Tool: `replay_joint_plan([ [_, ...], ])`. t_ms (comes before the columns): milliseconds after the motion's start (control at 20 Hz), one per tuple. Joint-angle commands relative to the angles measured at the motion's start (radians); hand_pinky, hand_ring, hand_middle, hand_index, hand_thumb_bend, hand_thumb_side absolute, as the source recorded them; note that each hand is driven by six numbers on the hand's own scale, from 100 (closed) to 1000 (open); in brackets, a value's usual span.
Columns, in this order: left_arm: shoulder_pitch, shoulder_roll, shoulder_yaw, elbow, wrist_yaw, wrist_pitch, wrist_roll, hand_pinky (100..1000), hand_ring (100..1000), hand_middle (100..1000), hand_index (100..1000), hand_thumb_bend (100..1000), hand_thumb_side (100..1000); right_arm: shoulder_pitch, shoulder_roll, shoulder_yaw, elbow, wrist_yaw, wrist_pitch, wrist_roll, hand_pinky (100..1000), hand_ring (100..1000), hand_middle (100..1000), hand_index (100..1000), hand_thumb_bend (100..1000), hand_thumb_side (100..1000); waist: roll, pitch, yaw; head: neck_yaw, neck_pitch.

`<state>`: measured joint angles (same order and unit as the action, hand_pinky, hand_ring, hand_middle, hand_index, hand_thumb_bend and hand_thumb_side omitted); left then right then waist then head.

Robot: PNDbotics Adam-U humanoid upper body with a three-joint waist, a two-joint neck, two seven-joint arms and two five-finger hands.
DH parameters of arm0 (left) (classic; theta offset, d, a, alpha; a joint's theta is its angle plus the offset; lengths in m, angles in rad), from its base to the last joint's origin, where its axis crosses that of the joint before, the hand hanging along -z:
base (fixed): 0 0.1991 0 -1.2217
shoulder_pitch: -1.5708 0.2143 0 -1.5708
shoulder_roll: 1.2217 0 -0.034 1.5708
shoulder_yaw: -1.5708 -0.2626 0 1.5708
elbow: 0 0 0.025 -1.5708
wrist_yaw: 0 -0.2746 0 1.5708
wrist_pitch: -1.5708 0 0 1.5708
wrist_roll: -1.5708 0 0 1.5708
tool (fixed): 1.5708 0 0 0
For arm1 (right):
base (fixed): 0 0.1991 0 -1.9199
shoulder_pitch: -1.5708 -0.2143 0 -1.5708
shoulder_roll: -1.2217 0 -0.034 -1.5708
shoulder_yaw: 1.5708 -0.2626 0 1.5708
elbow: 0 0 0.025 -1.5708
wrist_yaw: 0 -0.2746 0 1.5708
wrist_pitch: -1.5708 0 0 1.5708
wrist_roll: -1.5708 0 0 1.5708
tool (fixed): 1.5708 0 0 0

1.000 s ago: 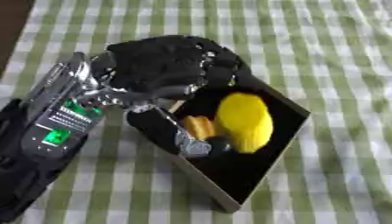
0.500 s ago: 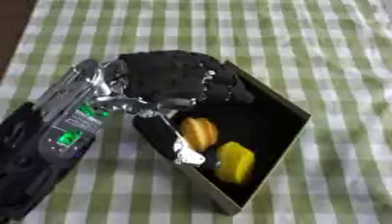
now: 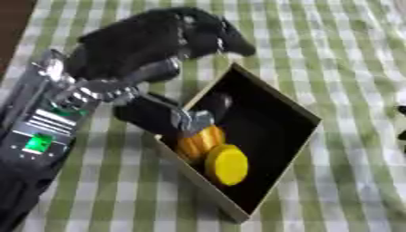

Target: Pick up objects on the table and place them in the box.

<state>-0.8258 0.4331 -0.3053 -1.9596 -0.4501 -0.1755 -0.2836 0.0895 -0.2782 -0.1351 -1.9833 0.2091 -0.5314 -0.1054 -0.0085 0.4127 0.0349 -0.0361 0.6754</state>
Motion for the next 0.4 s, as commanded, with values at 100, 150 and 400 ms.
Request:
replay_joint_plan([
  [100,0.02,0.077,0.141,-0.04,0.264,0.027,0.241,835,752,703,857,100,605,0.002,-0.014,-0.016,-0.017,-0.006,-0.02,-0.025,918,776,434,715,100,521,-0.004,-0.025,0.005,-0.017,-0.013],
  [150,0.033,0.093,0.167,-0.04,0.319,0.004,0.293,833,750,704,857,100,610,0.001,-0.014,-0.018,-0.017,-0.011,-0.028,-0.032,918,776,435,715,100,522,-0.005,-0.025,0.007,-0.02,-0.013],
  [400,0.13,0.157,0.296,-0.04,0.543,-0.157,0.533,814,753,712,863,100,644,0.002,-0.009,-0.026,-0.017,-0.024,-0.062,-0.064,917,776,441,712,100,524,-0.013,-0.022,0.018,-0.027,-0.021],
])
